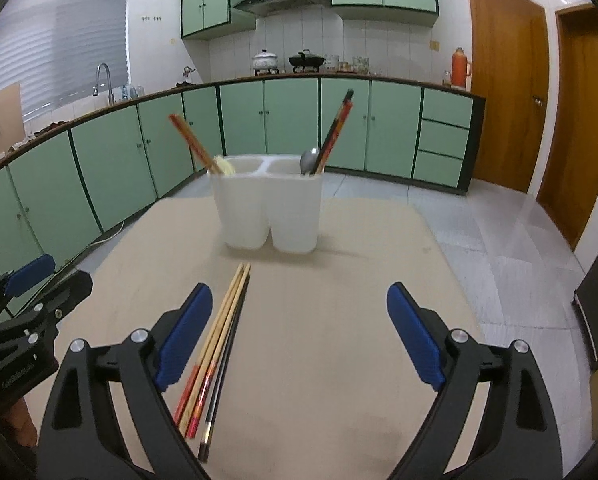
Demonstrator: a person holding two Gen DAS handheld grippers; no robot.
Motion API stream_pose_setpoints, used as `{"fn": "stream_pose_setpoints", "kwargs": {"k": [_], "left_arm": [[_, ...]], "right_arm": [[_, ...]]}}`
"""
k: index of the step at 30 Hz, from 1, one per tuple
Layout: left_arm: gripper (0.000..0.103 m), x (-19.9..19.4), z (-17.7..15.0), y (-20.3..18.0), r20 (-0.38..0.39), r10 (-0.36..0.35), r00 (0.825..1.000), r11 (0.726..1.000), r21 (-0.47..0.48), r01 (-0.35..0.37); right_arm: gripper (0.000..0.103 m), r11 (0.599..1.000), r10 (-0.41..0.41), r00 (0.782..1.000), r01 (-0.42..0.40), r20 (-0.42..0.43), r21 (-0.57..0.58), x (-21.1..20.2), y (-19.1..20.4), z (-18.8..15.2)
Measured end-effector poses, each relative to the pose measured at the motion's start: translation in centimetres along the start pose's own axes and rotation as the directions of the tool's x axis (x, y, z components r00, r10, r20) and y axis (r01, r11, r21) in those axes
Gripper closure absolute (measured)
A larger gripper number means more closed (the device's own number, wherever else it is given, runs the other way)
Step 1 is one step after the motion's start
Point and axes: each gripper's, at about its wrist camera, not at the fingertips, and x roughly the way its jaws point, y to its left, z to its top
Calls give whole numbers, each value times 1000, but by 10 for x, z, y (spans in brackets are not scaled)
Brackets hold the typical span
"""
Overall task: Organize utensils
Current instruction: 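Move both grippers back over the remaining chopsticks, then grasp the second black chopstick with the right gripper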
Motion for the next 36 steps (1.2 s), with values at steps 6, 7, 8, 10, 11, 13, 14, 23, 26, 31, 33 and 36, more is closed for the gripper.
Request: {"fn": "stream_pose_setpoints", "kwargs": {"k": [6, 7, 8, 10, 11, 13, 14, 23, 26, 31, 33, 36], "left_arm": [[33, -1, -19, 3, -12, 12, 1000, 1000, -7, -12], [33, -1, -22, 3, -13, 13, 1000, 1000, -6, -13], [33, -1, -24, 3, -15, 14, 1000, 1000, -3, -14], [33, 0, -29, 3, -21, 17, 1000, 1000, 6, -17], [33, 0, -31, 4, -27, 19, 999, 1000, 9, -18], [33, 0, -33, 5, -36, 18, 999, 1000, 10, -18], [33, -1, -34, 5, -40, 19, 999, 1000, 12, -18], [33, -3, -63, 15, -99, 36, 994, 999, -1, -36], [33, -3, -70, 16, -112, 38, 993, 999, -1, -38], [33, -4, -75, 16, -121, 45, 992, 999, 5, -45], [33, -5, -77, 16, -120, 45, 992, 999, 5, -45], [33, -6, -78, 19, -121, 46, 992, 999, -3, -47]], "right_arm": [[17, 1000, -10, 1000, 10, -14, -15, 1, 7, -26], [17, 1000, -8, 1000, 8, -15, -13, 2, 7, -27], [17, 1000, -8, 1000, 8, -18, -11, 3, 8, -28], [17, 1000, -4, 1000, 4, -26, -8, 5, 9, -32], [17, 1000, -3, 1000, 3, -26, -8, 5, 10, -34], [17, 1000, -6, 1000, 6, -31, -13, 5, 11, -38], [17, 1000, -7, 999, 7, -38, -13, 5, 12, -41], [26, 998, 50, 993, -53, -104, -28, -2, 23, -87], [31, 997, 66, 993, -70, -101, -43, -7, 33, -97], [40, 996, 67, 992, -73, -105, -57, -7, 50, -105], [45, 996, 64, 991, -71, -118, -52, -4, 55, -110], [52, 997, 57, 988, -65, -140, -51, 1, 58, -116]]}}
